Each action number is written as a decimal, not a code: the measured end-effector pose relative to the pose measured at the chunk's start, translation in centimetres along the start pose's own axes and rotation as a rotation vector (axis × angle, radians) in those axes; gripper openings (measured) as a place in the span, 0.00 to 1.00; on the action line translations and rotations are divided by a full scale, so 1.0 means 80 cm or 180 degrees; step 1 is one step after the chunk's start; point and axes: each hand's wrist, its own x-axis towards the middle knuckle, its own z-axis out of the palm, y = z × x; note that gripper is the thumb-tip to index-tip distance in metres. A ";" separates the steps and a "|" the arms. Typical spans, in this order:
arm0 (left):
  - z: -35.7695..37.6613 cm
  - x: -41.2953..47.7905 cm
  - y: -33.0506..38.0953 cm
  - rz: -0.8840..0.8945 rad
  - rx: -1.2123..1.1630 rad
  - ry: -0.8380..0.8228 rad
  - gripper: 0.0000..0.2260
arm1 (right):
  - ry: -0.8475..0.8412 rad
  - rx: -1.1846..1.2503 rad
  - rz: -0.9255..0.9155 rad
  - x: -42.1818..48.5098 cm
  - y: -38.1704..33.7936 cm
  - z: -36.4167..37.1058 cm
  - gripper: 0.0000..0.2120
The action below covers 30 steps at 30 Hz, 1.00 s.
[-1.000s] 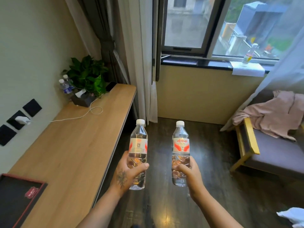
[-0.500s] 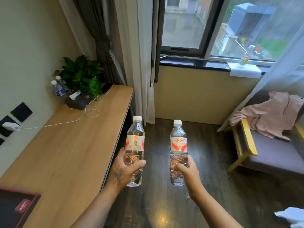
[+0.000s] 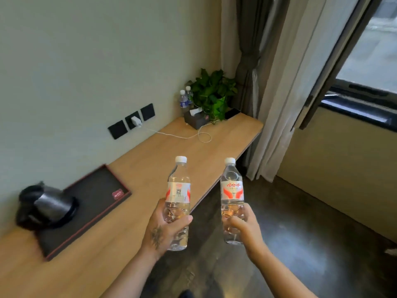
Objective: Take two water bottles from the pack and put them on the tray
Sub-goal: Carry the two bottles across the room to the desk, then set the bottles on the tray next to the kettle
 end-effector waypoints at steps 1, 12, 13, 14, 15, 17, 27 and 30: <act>-0.016 -0.007 -0.004 -0.0020 -0.0075 0.0193 0.34 | -0.0171 -0.0010 -0.0010 0.006 -0.002 0.017 0.38; -0.177 -0.098 -0.069 -0.0356 -0.0939 0.1989 0.35 | -0.2001 -0.0166 0.0098 0.029 -0.008 0.220 0.28; -0.188 -0.102 -0.074 -0.0370 -0.0987 0.2085 0.34 | -0.2102 -0.0188 0.0126 0.029 -0.009 0.237 0.31; -0.197 -0.106 -0.079 -0.0371 -0.1018 0.2158 0.34 | -0.2169 -0.0203 0.0135 0.028 -0.010 0.253 0.34; -0.206 -0.107 -0.083 -0.0372 -0.1045 0.2200 0.33 | -0.2208 -0.0231 0.0114 0.028 -0.010 0.269 0.35; -0.222 -0.105 -0.088 -0.0382 -0.1077 0.2247 0.33 | -0.2284 -0.0304 0.0074 0.030 -0.012 0.296 0.34; -0.329 -0.057 -0.093 -0.0400 -0.1003 0.2069 0.36 | -0.2223 -0.0364 0.0146 0.047 -0.020 0.415 0.31; -0.354 -0.042 -0.093 -0.0377 -0.0964 0.1968 0.36 | -0.2115 -0.0317 0.0181 0.054 -0.019 0.436 0.28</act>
